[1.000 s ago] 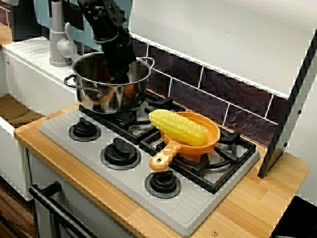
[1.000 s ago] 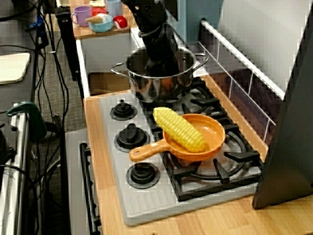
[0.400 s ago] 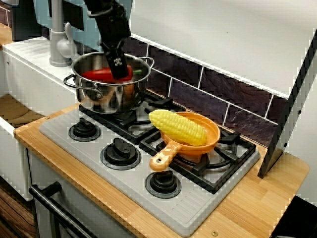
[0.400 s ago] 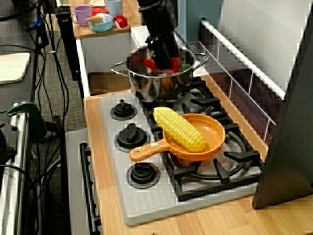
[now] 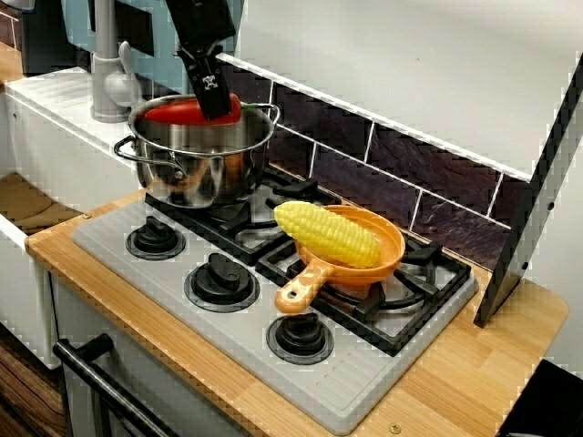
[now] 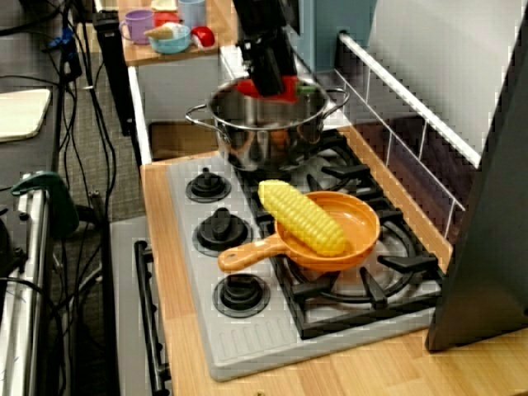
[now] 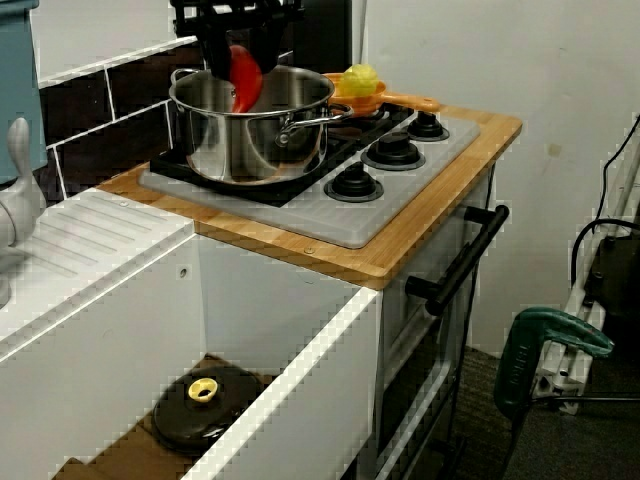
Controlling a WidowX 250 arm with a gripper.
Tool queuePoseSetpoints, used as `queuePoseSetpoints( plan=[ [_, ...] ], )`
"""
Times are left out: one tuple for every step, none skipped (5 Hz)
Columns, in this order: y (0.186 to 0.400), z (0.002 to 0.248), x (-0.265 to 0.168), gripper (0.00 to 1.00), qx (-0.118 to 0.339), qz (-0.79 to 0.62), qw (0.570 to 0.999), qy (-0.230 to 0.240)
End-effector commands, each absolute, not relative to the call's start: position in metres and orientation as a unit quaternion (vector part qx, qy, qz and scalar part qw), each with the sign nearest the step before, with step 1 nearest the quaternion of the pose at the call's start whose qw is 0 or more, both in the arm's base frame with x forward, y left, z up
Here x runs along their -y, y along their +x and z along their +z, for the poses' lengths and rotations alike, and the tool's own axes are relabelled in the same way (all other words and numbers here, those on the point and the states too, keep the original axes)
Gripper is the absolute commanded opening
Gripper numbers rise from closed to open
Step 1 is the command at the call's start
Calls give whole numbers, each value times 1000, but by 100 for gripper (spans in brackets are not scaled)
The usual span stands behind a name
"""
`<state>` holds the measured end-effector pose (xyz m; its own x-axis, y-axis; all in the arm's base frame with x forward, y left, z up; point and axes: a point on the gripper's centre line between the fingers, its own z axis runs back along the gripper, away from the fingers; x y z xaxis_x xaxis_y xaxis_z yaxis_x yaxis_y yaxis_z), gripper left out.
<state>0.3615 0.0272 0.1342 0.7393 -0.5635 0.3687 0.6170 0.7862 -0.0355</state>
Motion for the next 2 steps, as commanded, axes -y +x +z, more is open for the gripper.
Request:
queuePoseSetpoints(
  plan=[
    [358,172,-17,0,194,-336,918,-77],
    [356,173,-8,0,191,-343,916,-78]
  ],
)
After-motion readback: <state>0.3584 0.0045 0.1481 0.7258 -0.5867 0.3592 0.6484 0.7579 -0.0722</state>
